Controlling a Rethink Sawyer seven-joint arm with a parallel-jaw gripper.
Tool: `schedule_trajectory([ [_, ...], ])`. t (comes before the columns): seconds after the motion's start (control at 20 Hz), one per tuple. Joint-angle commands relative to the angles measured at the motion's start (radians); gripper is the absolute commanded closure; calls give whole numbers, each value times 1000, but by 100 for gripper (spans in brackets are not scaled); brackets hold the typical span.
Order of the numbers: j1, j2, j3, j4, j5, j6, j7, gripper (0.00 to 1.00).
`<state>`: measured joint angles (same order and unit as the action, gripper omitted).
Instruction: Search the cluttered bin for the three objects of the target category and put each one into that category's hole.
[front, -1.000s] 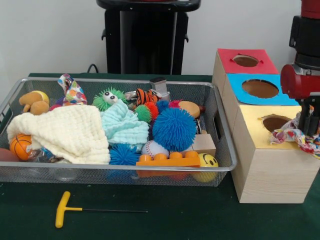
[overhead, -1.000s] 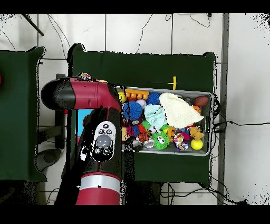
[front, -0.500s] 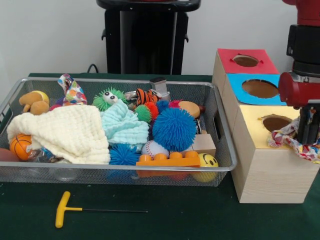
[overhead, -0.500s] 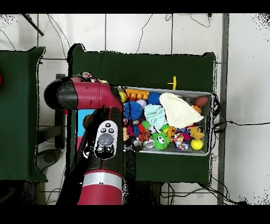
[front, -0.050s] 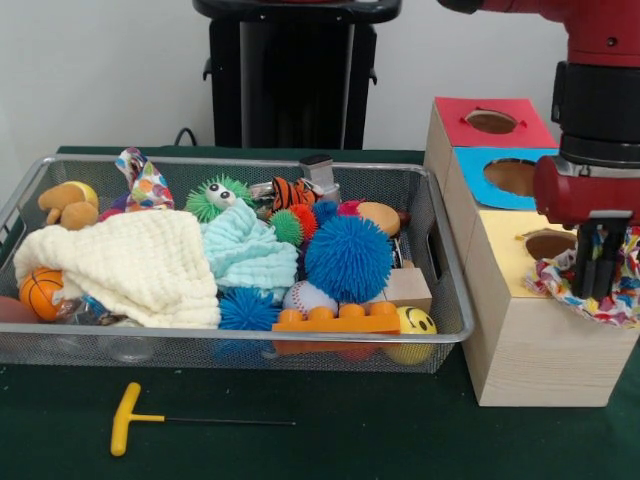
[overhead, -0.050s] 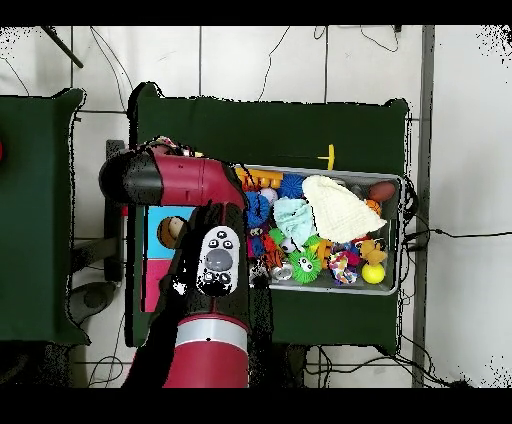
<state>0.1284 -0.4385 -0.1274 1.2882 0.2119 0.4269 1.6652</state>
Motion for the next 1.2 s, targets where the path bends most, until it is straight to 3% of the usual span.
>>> schedule_trajectory([
  [0.05, -40, -2, 81, 141, -20, 16, 127, 100],
  [0.25, -13, -10, 59, 133, -12, 53, 153, 100],
  [0.7, 37, -27, 38, 190, 20, 27, 235, 100],
  [1.2, 16, -22, 57, 194, 26, 27, 203, 100],
])
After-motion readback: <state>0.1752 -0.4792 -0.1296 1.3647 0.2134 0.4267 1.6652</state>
